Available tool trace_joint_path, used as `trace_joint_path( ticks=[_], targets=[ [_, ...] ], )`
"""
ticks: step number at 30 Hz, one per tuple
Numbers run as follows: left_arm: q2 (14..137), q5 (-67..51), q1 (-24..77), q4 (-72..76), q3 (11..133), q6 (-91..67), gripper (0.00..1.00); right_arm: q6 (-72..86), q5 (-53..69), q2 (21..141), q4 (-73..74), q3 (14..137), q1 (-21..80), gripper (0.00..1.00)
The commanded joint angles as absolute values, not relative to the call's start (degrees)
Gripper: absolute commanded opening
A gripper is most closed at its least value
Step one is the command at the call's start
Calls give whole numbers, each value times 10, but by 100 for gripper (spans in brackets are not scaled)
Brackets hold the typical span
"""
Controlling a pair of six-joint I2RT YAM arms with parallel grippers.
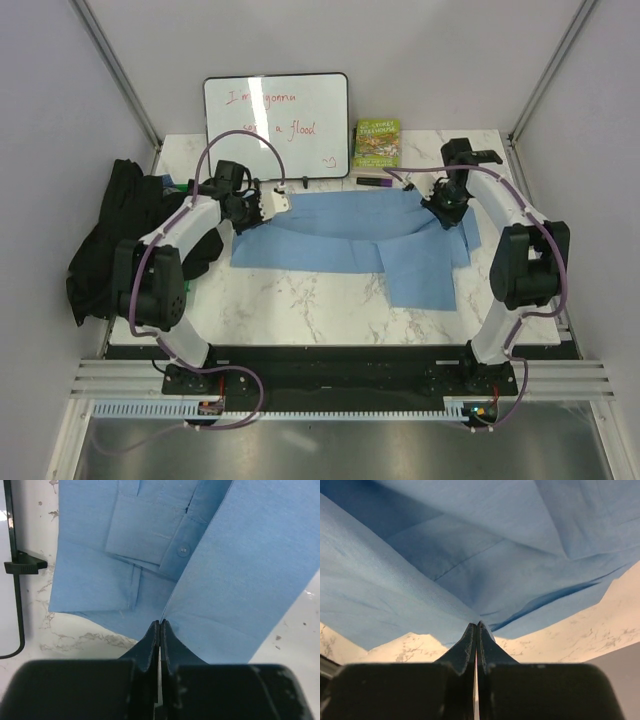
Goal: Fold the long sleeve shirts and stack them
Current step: Fold the shirt
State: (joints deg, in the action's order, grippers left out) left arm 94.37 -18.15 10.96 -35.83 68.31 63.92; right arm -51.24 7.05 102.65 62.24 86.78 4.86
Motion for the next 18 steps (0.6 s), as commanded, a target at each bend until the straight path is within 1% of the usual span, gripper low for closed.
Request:
trace_joint_path(
  ticks=[1,4,8,10,11,12,14,15,16,17,18],
  targets=[
    [990,-180,98,-319,711,640,2,-499,65,1077,599,923,47,0],
    [1003,-175,96,-317,708,647,2,-478,66,1106,596,940,47,0],
    [996,-163,96,-323,674,666,2,-464,67,1115,590,931,47,0],
    [991,-151,95,-322,664,666,2,-452,62,1119,582,926,47,12],
    [991,-146,95,-323,660,661,4,-444,55,1121,577,923,48,16],
    [992,-140,93,-322,661,645,10,-423,49,1121,563,924,47,23],
    [992,-134,88,-321,668,627,11,-395,47,1117,548,932,35,31],
    [991,-133,86,-320,671,598,15,-372,67,1116,551,940,27,37],
    [989,-134,84,-320,678,585,19,-368,82,1115,561,960,6,41],
    [984,-139,78,-323,684,574,22,-369,98,1115,573,970,3,49],
    [966,-153,76,-324,683,562,28,-373,132,1118,606,978,-23,51]
  ],
)
